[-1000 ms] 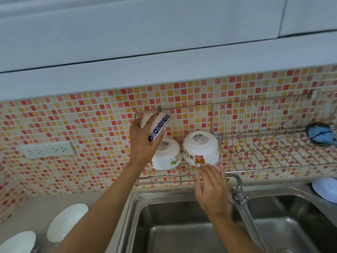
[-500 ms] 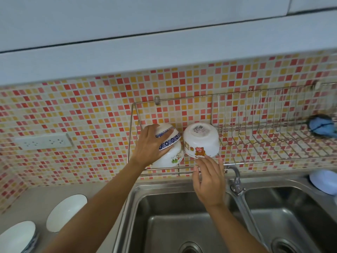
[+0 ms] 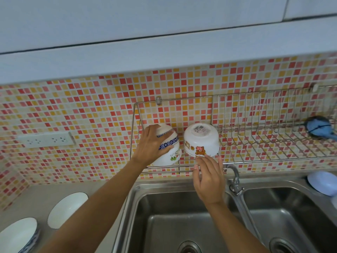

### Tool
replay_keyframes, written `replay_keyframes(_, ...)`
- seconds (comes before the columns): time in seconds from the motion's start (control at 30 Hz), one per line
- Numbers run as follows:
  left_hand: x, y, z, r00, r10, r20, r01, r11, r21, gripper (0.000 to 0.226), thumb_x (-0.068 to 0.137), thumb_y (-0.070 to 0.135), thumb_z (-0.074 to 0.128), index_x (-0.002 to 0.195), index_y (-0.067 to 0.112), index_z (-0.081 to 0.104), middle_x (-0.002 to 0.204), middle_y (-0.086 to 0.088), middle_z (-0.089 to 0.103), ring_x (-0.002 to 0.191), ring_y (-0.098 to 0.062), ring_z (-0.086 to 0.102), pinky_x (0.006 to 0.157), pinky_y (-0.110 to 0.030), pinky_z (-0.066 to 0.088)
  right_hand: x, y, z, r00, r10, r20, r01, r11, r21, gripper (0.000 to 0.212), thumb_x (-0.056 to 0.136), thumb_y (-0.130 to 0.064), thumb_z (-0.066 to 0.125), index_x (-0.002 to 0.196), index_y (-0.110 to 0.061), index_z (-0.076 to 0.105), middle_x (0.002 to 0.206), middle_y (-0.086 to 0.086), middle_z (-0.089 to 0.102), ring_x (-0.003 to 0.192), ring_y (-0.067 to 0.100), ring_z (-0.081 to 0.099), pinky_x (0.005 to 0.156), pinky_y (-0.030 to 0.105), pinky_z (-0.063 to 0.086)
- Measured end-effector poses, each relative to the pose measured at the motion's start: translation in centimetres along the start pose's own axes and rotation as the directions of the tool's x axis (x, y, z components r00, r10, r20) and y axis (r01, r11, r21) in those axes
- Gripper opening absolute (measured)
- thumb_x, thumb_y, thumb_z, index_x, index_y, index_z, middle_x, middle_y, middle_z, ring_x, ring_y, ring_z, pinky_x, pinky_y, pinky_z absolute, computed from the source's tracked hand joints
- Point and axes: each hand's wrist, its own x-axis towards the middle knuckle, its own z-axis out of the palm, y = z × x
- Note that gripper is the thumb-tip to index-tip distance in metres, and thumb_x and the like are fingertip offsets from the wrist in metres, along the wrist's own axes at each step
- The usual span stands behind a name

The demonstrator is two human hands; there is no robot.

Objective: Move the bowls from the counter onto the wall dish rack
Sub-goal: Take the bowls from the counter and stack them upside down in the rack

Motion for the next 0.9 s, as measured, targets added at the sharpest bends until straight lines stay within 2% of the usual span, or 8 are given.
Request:
replay_keyframes(0.1,-0.2,0.2,0.1,1.000,-0.019,0.014,0.020,0.998,-0.062,0.054,0.081,0.051,0.064,0.131,0.031,0.055,0.128,-0.018,0.047,0.121,-0.036,0.042,0.100,-0.049,0.040,0.0,-0.1,-0.1,1.000,-0.002,0.009,0.002,1.000,-0.006,0.029,0.090,-0.023,0.054,0.104,-0.006,0.072,0.106,0.008,0.073,0.107,0.022,0.065,0.116,0.046,0.029)
replay_keyframes(0.2,-0.4,0.4,0.2,0.992,0.049,0.117,-0.040,0.996,-0.080,0.061,0.079,0.053,0.066,0.133,0.031,0.052,0.131,-0.015,0.045,0.125,-0.035,0.039,0.105,-0.049,0.034,0.1,-0.1,-0.3,1.000,-0.015,0.007,0.015,1.000,-0.010,0.028,0.089,-0.021,0.053,0.104,-0.006,0.072,0.106,0.008,0.073,0.106,0.023,0.065,0.118,0.044,0.026)
replay_keyframes(0.27,-0.4,0.5,0.2,0.986,0.046,0.158,-0.033,0.996,-0.079,0.067,0.078,0.054,0.067,0.137,0.029,0.047,0.132,-0.014,0.045,0.125,-0.034,0.038,0.106,-0.049,0.031,0.2,-0.1,-0.3,1.000,-0.020,0.001,0.020,1.000,-0.012,0.026,0.088,-0.019,0.055,0.104,-0.005,0.072,0.106,0.009,0.073,0.106,0.023,0.065,0.118,0.043,0.024)
replay_keyframes(0.47,-0.5,0.5,0.3,0.990,0.024,0.141,-0.011,0.996,-0.091,0.078,0.071,0.057,0.072,0.137,0.026,0.045,0.123,-0.011,0.048,0.116,-0.031,0.044,0.101,-0.048,0.037,0.2,-0.2,-0.3,1.000,-0.018,0.002,0.018,1.000,-0.005,0.028,0.090,-0.020,0.052,0.104,-0.005,0.072,0.106,0.009,0.073,0.106,0.024,0.065,0.117,0.045,0.028)
replay_keyframes(0.63,-0.8,0.1,0.6,0.990,-0.028,0.141,0.050,0.987,-0.156,0.083,0.064,0.059,0.076,0.135,0.028,0.048,0.125,-0.008,0.044,0.118,-0.027,0.042,0.106,-0.044,0.032,0.2,-0.3,-0.5,1.000,-0.016,0.004,0.016,1.000,-0.007,0.027,0.090,-0.019,0.053,0.104,-0.005,0.071,0.106,0.009,0.072,0.105,0.023,0.065,0.115,0.048,0.030)
replay_keyframes(0.8,-1.0,0.1,0.9,0.983,-0.105,0.152,0.144,0.951,-0.273,0.070,0.071,0.059,0.071,0.132,0.030,0.052,0.126,-0.004,0.043,0.121,-0.025,0.041,0.108,-0.044,0.033,0.2,-0.3,-0.4,1.000,-0.012,0.001,0.012,1.000,-0.005,0.027,0.090,-0.019,0.053,0.104,-0.005,0.071,0.106,0.010,0.072,0.106,0.023,0.065,0.115,0.049,0.031)
replay_keyframes(0.9,-1.7,0.6,0.9,0.979,-0.150,0.140,0.191,0.914,-0.358,0.060,0.080,0.052,0.065,0.134,0.027,0.051,0.133,-0.002,0.044,0.125,-0.023,0.041,0.110,-0.043,0.034,0.1,-0.4,-0.4,1.000,-0.007,0.003,0.007,1.000,-0.014,0.028,0.091,-0.020,0.051,0.104,-0.005,0.072,0.106,0.010,0.073,0.106,0.024,0.065,0.113,0.049,0.033)
